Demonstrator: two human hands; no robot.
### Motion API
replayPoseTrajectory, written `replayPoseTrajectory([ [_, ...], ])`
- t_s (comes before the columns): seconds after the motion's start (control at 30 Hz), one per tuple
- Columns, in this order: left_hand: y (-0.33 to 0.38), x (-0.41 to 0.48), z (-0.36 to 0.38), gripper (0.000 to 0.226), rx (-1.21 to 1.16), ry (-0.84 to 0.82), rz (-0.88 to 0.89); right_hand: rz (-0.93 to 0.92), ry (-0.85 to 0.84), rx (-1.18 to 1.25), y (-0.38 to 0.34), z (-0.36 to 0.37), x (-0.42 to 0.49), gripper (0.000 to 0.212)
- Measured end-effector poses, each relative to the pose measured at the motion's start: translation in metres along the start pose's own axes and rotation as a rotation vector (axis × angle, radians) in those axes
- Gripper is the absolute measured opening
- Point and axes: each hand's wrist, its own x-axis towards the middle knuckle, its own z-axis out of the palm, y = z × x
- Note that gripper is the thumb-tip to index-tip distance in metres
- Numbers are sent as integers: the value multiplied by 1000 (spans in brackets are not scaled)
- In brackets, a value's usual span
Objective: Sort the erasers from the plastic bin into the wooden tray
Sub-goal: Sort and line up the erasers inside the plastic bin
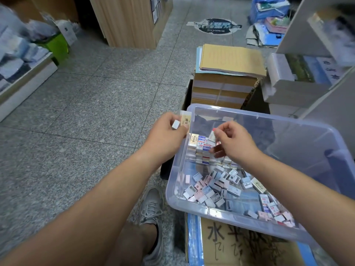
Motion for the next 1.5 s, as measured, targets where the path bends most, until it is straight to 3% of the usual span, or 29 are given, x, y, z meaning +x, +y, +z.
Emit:
replayPoseTrajectory([
  [0.1,-1,1,2,10,49,12,-27,216,-11,47,15,3,26,12],
  [0.23,-5,7,4,13,70,-23,-50,311,24,39,30,20,56,19],
  [0.4,-10,14,5,18,38,-23,-62,270,168,-97,48,38,82,15],
  [0.63,-10,15,0,21,21,-61,-35,187,127,-378,43,33,69,29],
  [0.7,-10,15,1,20,24,-61,-11,108,82,-285,33,32,58,33],
  [0.83,-7,12,5,18,65,-56,54,84,-194,302,-8,24,25,43],
  [0.93,-6,9,8,19,119,-42,87,41,-346,307,-26,18,7,27],
  [1.07,-5,5,10,28,111,-52,86,-3,-233,236,-20,9,2,11],
  [1.27,-4,3,4,32,19,-174,-46,208,-38,-4,24,-14,27,10],
  [1.5,-9,10,-1,23,225,-40,207,313,38,-47,34,-3,59,9],
])
